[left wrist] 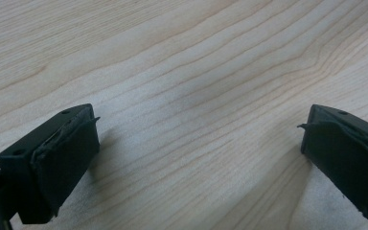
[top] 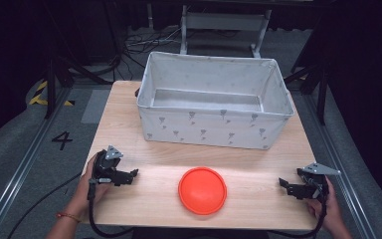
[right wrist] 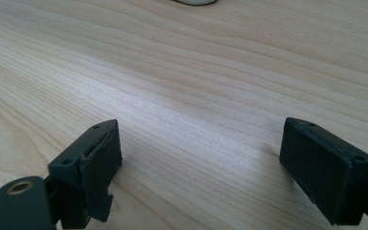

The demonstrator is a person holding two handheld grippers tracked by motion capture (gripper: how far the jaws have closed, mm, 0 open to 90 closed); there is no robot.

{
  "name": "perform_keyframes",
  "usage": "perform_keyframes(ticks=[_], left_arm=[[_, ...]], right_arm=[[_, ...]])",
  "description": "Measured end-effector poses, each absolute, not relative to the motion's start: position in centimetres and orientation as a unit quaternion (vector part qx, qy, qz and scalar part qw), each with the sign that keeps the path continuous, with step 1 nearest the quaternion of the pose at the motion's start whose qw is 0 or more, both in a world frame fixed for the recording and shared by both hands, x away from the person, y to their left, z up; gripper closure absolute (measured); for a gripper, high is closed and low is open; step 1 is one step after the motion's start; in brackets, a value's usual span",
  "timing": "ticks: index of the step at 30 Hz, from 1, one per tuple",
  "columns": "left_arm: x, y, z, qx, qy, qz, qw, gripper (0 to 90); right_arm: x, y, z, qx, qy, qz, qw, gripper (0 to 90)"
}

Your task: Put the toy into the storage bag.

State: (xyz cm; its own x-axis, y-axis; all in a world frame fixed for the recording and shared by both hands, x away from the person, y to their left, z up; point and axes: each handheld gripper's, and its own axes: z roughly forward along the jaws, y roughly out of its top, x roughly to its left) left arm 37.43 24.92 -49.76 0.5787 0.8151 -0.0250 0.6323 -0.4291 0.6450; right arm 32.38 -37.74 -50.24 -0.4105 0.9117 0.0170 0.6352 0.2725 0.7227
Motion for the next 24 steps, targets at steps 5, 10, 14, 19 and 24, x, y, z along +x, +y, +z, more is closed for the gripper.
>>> perform_keyframes(ticks=[5, 10, 14, 19, 24], left_arm=[[38.0, 23.8, -49.4, 0.843, 0.433, 0.135, 0.290, 0.0], [37.8, 23.9, -49.7, 0.841, 0.419, 0.142, 0.311, 0.0], [37.6, 24.1, -49.8, 0.841, 0.416, 0.144, 0.314, 0.0], [37.6, 24.1, -49.8, 0.843, 0.413, 0.142, 0.315, 0.1], [37.7, 24.3, -49.8, 0.848, 0.401, 0.139, 0.317, 0.0]], right_arm=[[32.5, -37.8, -50.2, 0.490, 0.778, 0.335, 0.207, 14.7], [32.7, -38.0, -50.2, 0.482, 0.783, 0.338, 0.200, 14.7], [32.8, -38.0, -50.1, 0.480, 0.787, 0.334, 0.195, 14.3], [32.9, -38.4, -50.3, 0.462, 0.795, 0.343, 0.189, 13.2], [32.9, -38.7, -50.2, 0.450, 0.803, 0.344, 0.182, 13.6]])
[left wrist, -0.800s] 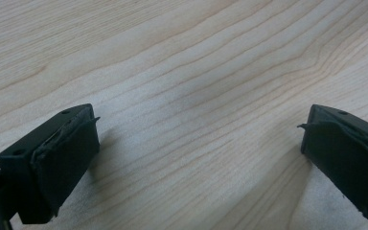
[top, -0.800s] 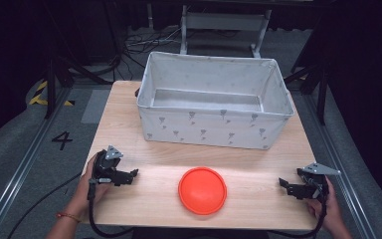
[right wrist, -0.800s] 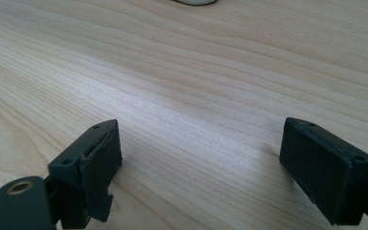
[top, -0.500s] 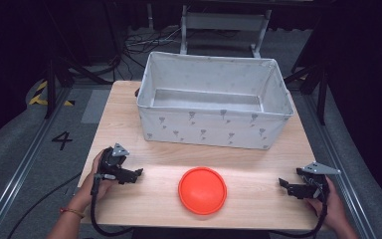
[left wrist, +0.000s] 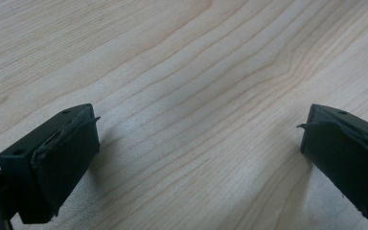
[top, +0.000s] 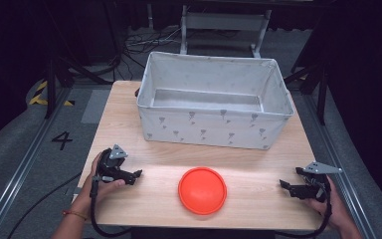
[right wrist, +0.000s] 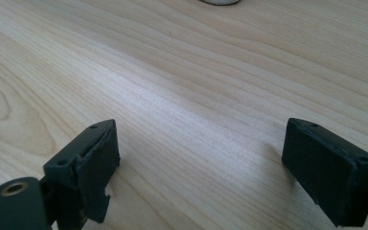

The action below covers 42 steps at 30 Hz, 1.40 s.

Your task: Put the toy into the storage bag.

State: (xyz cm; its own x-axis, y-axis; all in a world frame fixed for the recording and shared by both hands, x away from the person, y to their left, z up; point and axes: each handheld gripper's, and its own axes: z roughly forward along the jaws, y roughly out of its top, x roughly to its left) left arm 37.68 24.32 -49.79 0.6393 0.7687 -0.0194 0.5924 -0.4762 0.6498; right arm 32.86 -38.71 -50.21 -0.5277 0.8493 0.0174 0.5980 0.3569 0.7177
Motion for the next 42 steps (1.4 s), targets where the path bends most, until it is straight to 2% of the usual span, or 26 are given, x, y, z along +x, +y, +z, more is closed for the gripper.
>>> perform_keyframes(ticks=[2, 5, 7, 8, 9, 15, 19, 28, 36, 37, 42], left_arm=[[37.7, 24.3, -49.8, 0.848, 0.401, 0.139, 0.317, 0.0], [37.7, 24.3, -49.8, 0.848, 0.401, 0.139, 0.317, 0.1], [37.7, 24.3, -49.8, 0.848, 0.401, 0.139, 0.318, 0.1], [37.7, 24.3, -49.8, 0.848, 0.401, 0.139, 0.318, 0.1], [37.7, 24.3, -49.8, 0.848, 0.401, 0.139, 0.318, 0.1], [37.7, 24.3, -49.8, 0.848, 0.401, 0.139, 0.318, 0.1], [37.5, 24.4, -49.8, 0.847, 0.401, 0.139, 0.319, 0.2], [37.5, 24.4, -49.8, 0.848, 0.401, 0.140, 0.318, 0.2], [37.5, 24.4, -49.8, 0.848, 0.401, 0.140, 0.318, 0.2], [37.4, 24.4, -49.8, 0.847, 0.402, 0.140, 0.318, 0.2], [37.4, 24.4, -49.8, 0.846, 0.403, 0.141, 0.318, 0.3]], right_arm=[[32.8, -38.8, -50.1, 0.447, 0.804, 0.347, 0.180, 18.3], [32.8, -38.8, -49.6, 0.443, 0.804, 0.359, 0.170, 17.5], [32.8, -38.6, -49.0, 0.437, 0.804, 0.365, 0.170, 23.2], [32.8, -38.6, -49.0, 0.437, 0.804, 0.365, 0.170, 23.2], [32.7, -38.4, -48.0, 0.424, 0.796, 0.400, 0.161, 28.3], [32.9, -36.9, -46.1, 0.406, 0.803, 0.403, 0.167, 26.3], [33.3, -34.8, -44.8, 0.381, 0.814, 0.407, 0.163, 22.6], [34.6, -29.1, -43.2, 0.318, 0.842, 0.410, 0.146, 22.0], [35.5, -23.2, -44.0, 0.260, 0.869, 0.412, 0.090, 22.1], [36.1, -21.5, -44.7, 0.251, 0.875, 0.408, 0.073, 22.1], [36.7, -18.9, -46.3, 0.235, 0.887, 0.395, 0.049, 22.4]])
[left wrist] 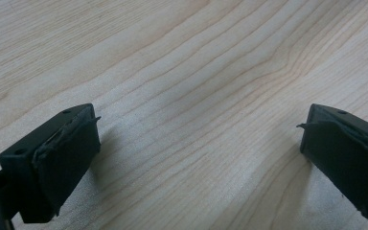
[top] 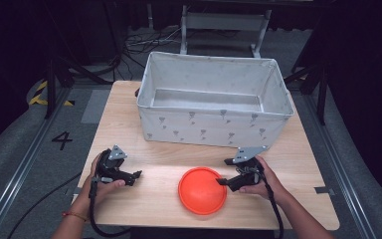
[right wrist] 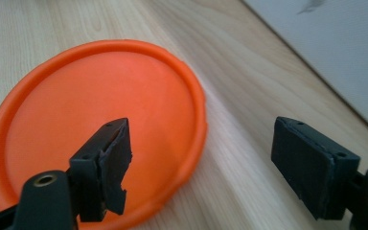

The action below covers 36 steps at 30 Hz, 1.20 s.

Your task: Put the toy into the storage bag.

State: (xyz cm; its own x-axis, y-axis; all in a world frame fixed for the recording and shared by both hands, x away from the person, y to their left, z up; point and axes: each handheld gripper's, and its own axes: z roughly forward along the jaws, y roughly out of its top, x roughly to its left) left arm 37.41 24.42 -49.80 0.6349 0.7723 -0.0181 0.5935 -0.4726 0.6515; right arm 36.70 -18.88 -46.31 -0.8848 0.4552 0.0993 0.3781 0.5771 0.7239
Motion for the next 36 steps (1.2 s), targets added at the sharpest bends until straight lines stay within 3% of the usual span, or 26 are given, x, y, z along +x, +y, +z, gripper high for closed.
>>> perform_keyframes(ticks=[10, 17, 22, 26, 29, 36], left_arm=[[37.3, 24.4, -49.8, 0.846, 0.406, 0.140, 0.317, 0.4], [37.2, 24.4, -49.8, 0.845, 0.408, 0.141, 0.316, 0.5], [37.1, 24.4, -49.8, 0.844, 0.409, 0.142, 0.315, 0.5], [37.1, 24.4, -49.8, 0.844, 0.410, 0.143, 0.315, 0.5], [37.1, 24.4, -49.8, 0.844, 0.409, 0.142, 0.315, 0.5], [37.1, 24.4, -49.8, 0.845, 0.409, 0.142, 0.315, 0.5]], right_arm=[[37.3, -17.0, -49.2, 0.254, 0.892, 0.373, 0.038, 17.7], [36.2, -16.4, -49.3, 0.213, 0.901, 0.377, 0.018, 16.7], [35.3, -15.7, -49.4, 0.211, 0.905, 0.368, 0.040, 17.6], [35.4, -15.7, -49.2, 0.222, 0.902, 0.369, 0.045, 27.7], [36.0, -16.3, -49.0, 0.243, 0.894, 0.375, 0.043, 48.1], [36.6, -17.0, -48.5, 0.258, 0.884, 0.388, 0.034, 66.8]])
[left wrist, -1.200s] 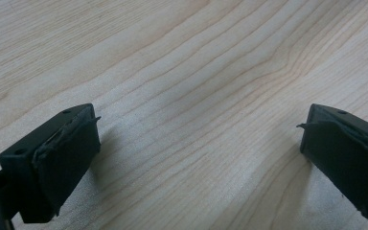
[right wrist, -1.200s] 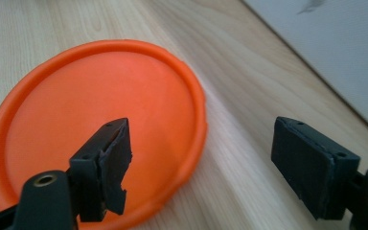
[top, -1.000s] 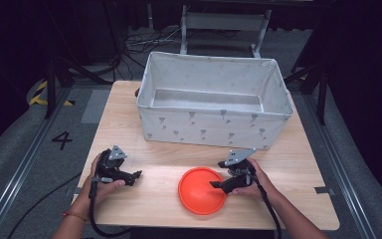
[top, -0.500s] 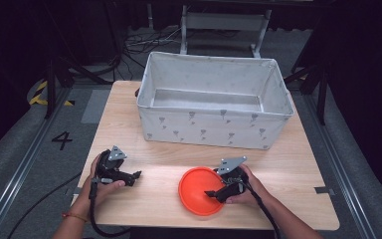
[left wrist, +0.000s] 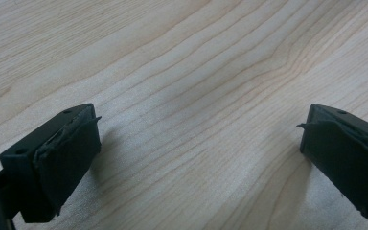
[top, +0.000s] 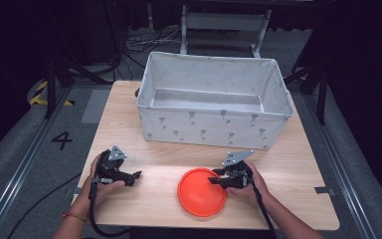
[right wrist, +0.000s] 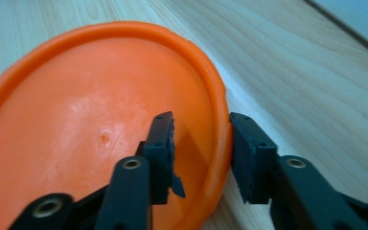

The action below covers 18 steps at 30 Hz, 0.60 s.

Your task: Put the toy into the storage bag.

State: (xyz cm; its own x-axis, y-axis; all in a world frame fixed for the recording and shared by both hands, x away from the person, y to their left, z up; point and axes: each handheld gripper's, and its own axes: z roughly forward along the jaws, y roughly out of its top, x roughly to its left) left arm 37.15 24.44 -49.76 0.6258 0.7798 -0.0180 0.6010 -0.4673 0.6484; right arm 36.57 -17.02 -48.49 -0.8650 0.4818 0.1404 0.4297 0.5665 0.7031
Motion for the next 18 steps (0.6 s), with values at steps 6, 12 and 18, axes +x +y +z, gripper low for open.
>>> perform_keyframes(ticks=[6, 12, 18], left_arm=[[37.2, 24.4, -49.8, 0.844, 0.408, 0.140, 0.317, 0.4], [37.2, 24.5, -49.8, 0.845, 0.409, 0.139, 0.316, 0.4], [37.2, 24.5, -49.8, 0.845, 0.408, 0.141, 0.317, 0.4]], right_arm=[[36.3, -17.8, -47.2, 0.244, 0.880, 0.405, 0.034, 75.5], [35.3, -19.1, -44.8, 0.213, 0.878, 0.428, 0.035, 81.2], [33.8, -20.0, -42.3, 0.177, 0.882, 0.431, 0.070, 82.7]])
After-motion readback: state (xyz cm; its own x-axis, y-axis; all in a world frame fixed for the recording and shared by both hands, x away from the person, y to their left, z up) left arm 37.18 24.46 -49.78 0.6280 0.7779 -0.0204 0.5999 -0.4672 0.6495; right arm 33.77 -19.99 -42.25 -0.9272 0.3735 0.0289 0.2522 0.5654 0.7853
